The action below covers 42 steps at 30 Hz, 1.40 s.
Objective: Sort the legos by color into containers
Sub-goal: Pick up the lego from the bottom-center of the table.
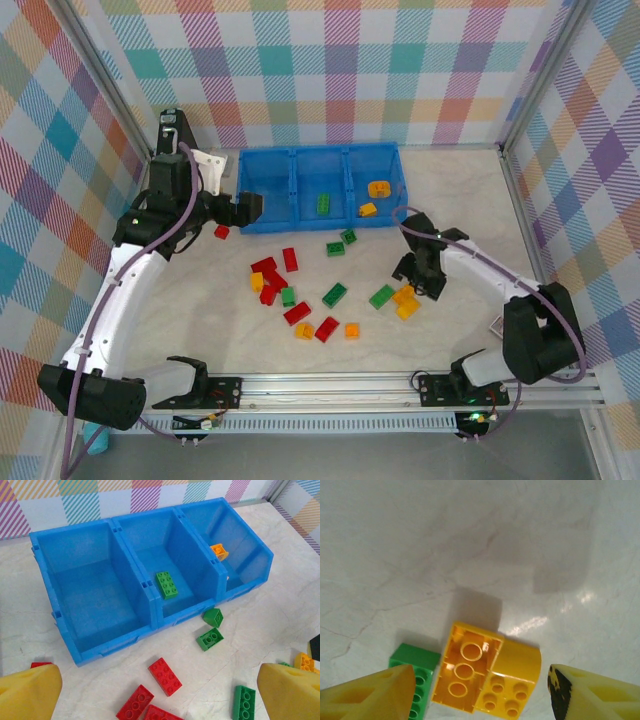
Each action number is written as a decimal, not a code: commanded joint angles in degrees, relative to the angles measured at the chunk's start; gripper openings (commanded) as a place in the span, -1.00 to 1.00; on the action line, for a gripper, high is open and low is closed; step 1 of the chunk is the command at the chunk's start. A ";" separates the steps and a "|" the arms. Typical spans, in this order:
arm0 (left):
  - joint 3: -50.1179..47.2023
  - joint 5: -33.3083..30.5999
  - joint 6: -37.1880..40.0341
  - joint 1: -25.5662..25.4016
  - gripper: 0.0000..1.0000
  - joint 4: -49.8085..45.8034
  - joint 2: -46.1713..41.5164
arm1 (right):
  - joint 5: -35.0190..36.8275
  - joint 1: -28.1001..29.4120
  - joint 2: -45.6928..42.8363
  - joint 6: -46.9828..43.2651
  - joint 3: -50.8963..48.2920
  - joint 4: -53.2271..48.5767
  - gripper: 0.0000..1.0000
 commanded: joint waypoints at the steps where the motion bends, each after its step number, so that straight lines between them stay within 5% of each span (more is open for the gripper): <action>1: -0.80 0.86 -0.33 0.39 1.00 1.67 -1.13 | -2.87 -0.15 -2.74 8.96 -2.06 2.68 0.42; 10: -1.23 0.42 -0.24 0.39 1.00 1.76 -1.79 | -5.50 -0.15 -1.05 15.01 -6.25 9.44 0.41; 29: -1.77 -0.69 -0.07 0.39 1.00 2.03 -1.41 | -4.22 -0.96 11.43 3.00 0.73 8.63 0.10; 37: -1.78 -0.89 0.02 0.39 1.00 1.94 -1.11 | -3.47 -0.94 14.02 0.11 3.82 8.90 -0.36; 42: -1.79 -1.16 0.19 0.39 0.99 1.85 -1.23 | 1.57 -1.79 16.21 -9.16 15.37 6.08 -0.44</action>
